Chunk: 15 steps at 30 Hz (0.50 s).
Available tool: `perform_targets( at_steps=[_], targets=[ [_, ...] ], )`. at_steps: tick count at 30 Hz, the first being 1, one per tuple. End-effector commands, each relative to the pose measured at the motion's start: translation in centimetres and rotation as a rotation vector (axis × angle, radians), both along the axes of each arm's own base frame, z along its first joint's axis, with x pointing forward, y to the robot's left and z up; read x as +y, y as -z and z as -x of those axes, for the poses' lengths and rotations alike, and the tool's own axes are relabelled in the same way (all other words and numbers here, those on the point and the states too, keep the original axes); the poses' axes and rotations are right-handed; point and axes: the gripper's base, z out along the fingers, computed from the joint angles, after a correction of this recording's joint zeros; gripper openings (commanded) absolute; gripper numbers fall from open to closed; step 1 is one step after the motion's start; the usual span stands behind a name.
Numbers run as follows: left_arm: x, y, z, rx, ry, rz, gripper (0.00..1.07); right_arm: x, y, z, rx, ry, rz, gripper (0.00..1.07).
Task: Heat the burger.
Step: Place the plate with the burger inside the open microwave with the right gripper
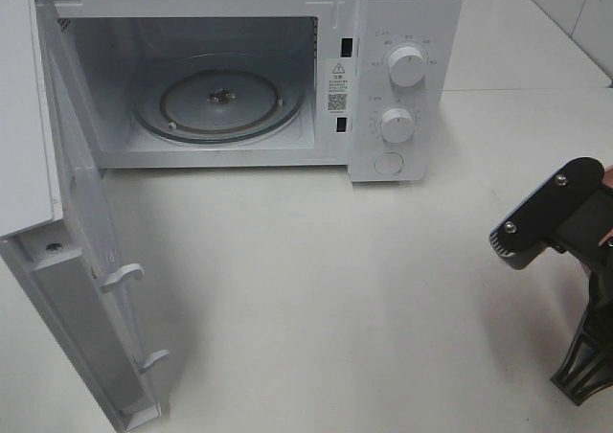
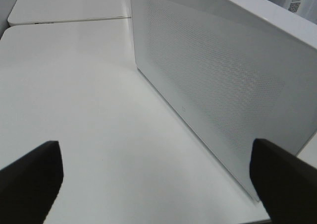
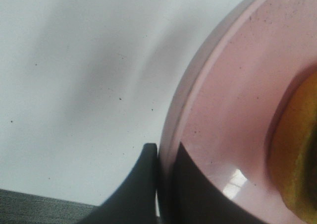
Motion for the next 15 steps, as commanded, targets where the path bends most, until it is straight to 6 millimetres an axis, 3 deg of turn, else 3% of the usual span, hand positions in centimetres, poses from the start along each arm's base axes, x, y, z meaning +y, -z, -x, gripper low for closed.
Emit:
perform_targets(
  at_steps=[1,15],
  targets=[
    [0.0,0.1,0.3,-0.023,0.001,0.004,0.94,-0.5,-0.8,0.3,-0.039,-0.023,0.069,0.00],
    [0.0,0.1,0.3,-0.023,0.001,0.004,0.94,1.1,-1.7,2.8,-0.066,-0.156,0.095,0.00]
  ],
)
